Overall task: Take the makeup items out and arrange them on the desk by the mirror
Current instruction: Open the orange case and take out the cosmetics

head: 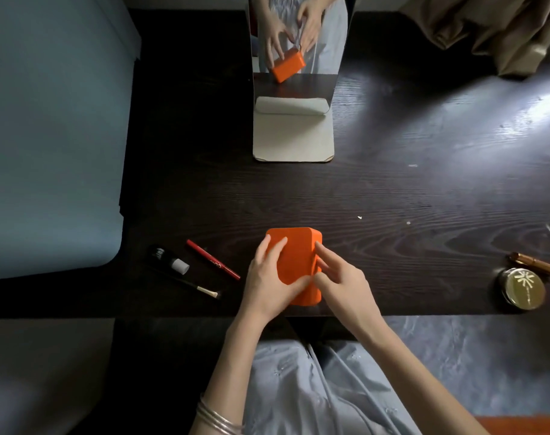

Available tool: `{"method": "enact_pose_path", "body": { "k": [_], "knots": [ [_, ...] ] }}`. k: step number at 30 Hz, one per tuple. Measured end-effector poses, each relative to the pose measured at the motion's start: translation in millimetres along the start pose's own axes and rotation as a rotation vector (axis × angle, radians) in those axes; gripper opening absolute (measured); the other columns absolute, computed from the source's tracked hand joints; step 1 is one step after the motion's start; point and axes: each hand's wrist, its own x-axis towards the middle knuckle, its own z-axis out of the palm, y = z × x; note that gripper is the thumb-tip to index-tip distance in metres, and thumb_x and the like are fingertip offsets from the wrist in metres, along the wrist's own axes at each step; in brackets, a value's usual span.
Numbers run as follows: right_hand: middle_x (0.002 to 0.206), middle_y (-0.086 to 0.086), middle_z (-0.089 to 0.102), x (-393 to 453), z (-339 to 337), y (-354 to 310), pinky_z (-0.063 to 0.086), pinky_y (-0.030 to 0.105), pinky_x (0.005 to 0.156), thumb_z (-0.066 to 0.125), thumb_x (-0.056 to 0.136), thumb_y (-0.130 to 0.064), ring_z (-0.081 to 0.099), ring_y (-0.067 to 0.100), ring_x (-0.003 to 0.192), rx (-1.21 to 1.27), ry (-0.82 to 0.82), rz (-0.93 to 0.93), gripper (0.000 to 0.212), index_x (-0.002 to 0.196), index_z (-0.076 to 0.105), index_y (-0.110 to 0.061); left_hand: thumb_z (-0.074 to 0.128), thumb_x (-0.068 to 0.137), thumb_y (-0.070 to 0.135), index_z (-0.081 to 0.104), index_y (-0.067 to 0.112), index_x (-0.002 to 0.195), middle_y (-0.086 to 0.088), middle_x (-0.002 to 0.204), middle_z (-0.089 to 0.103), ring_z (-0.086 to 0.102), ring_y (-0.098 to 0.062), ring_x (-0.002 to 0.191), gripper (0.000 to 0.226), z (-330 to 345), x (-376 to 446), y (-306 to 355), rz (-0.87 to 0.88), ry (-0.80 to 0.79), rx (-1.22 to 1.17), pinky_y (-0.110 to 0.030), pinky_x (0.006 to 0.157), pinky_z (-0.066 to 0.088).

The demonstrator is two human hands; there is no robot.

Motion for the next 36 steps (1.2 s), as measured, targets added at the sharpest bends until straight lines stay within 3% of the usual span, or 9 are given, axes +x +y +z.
{"method": "enact_pose_path", "body": {
  "k": [5, 9, 11, 13, 16, 20, 25, 31, 36],
  "knots": [
    [0.132, -0.012, 0.057, -4.2, 10.2, -10.3, 0.043, 0.032, 0.1, 0.055, 0.084, -0.018, 0.055, 0.006, 0.118, -0.135, 0.037, -0.142, 0.056, 0.137, 0.045, -0.032, 0.079, 0.072, 0.029, 0.037, 0.026, 0.138, 0.001, 0.146, 0.031, 0.035, -0.015, 0.132, 0.078, -10.9, 6.7, -4.7, -0.041, 0.053, -0.183, -0.025, 0.099, 0.033],
    [0.116, -0.006, 0.066, 7.2, 14.0, 4.9, 0.05, 0.031, 0.094, 0.06, 0.081, -0.004, 0.061, 0.002, 0.105, 0.085, 0.131, -0.168, 0.041, 0.119, 0.063, -0.02, 0.078, 0.072, 0.032, 0.038, 0.035, 0.135, 0.004, 0.145, 0.036, 0.037, -0.011, 0.127, 0.074, -17.3, 5.2, -15.1, -0.11, -0.004, -0.359, -0.028, 0.096, 0.037],
    [0.12, -0.005, 0.06, 16.1, 15.6, 14.1, 0.051, 0.029, 0.093, 0.063, 0.081, -0.003, 0.06, 0.005, 0.106, 0.076, 0.148, -0.219, 0.039, 0.118, 0.063, -0.016, 0.076, 0.072, 0.033, 0.039, 0.038, 0.134, 0.005, 0.145, 0.036, 0.037, -0.007, 0.125, 0.072, -16.6, 1.9, -16.9, -0.102, -0.009, -0.398, -0.022, 0.091, 0.036],
    [0.132, -0.004, 0.049, 23.9, 17.2, 19.4, 0.048, 0.017, 0.092, 0.067, 0.081, -0.004, 0.055, 0.007, 0.114, 0.056, 0.104, -0.25, 0.048, 0.127, 0.056, -0.015, 0.075, 0.073, 0.033, 0.04, 0.041, 0.131, 0.007, 0.146, 0.034, 0.035, -0.006, 0.126, 0.069, -15.2, 0.0, -16.7, -0.092, -0.006, -0.42, -0.017, 0.089, 0.033],
    [0.14, -0.006, 0.042, 31.3, 19.3, 20.6, 0.04, 0.003, 0.089, 0.068, 0.081, -0.003, 0.05, 0.004, 0.116, 0.062, 0.043, -0.281, 0.061, 0.136, 0.046, -0.017, 0.073, 0.075, 0.033, 0.041, 0.047, 0.129, 0.009, 0.145, 0.035, 0.034, -0.008, 0.129, 0.064, -15.3, 0.1, -14.8, -0.084, -0.018, -0.458, -0.024, 0.093, 0.034],
    [0.139, -0.006, 0.047, 34.9, 20.8, 22.7, 0.045, 0.006, 0.084, 0.068, 0.077, 0.005, 0.055, 0.002, 0.113, 0.163, 0.057, -0.314, 0.061, 0.132, 0.051, -0.017, 0.067, 0.083, 0.012, 0.045, 0.046, 0.124, 0.013, 0.133, 0.047, 0.042, -0.008, 0.128, 0.058, -14.5, 2.3, -11.8, -0.07, -0.04, -0.585, -0.026, 0.098, 0.04],
    [0.129, -0.008, 0.058, 38.6, 4.7, 28.6, 0.052, 0.019, 0.087, 0.068, 0.077, 0.005, 0.059, 0.002, 0.111, 0.33, 0.009, -0.247, 0.06, 0.128, 0.054, -0.024, 0.071, 0.073, 0.019, 0.053, 0.039, 0.121, 0.008, 0.129, 0.055, 0.051, -0.013, 0.123, 0.054, -10.2, 7.4, -10.5, -0.091, -0.093, -0.681, -0.046, 0.099, 0.047],
    [0.12, -0.017, 0.058, 45.9, -7.5, 32.5, 0.052, 0.017, 0.079, 0.074, 0.077, -0.009, 0.058, -0.004, 0.109, 0.399, -0.152, -0.134, 0.065, 0.128, 0.047, -0.039, 0.076, 0.071, 0.022, 0.05, 0.042, 0.124, 0.009, 0.133, 0.052, 0.05, -0.014, 0.124, 0.063, -6.9, 15.0, -7.8, -0.072, -0.128, -0.64, -0.048, 0.099, 0.047],
    [0.121, -0.006, 0.061, 49.3, -9.4, 36.0, 0.055, 0.027, 0.08, 0.072, 0.079, -0.012, 0.063, 0.009, 0.107, 0.497, -0.258, -0.064, 0.064, 0.129, 0.046, -0.041, 0.074, 0.077, 0.012, 0.046, 0.043, 0.128, 0.009, 0.138, 0.045, 0.049, -0.019, 0.124, 0.065, -10.5, 18.2, -4.5, -0.114, -0.187, -0.678, -0.047, 0.091, 0.052]
  ]
}}
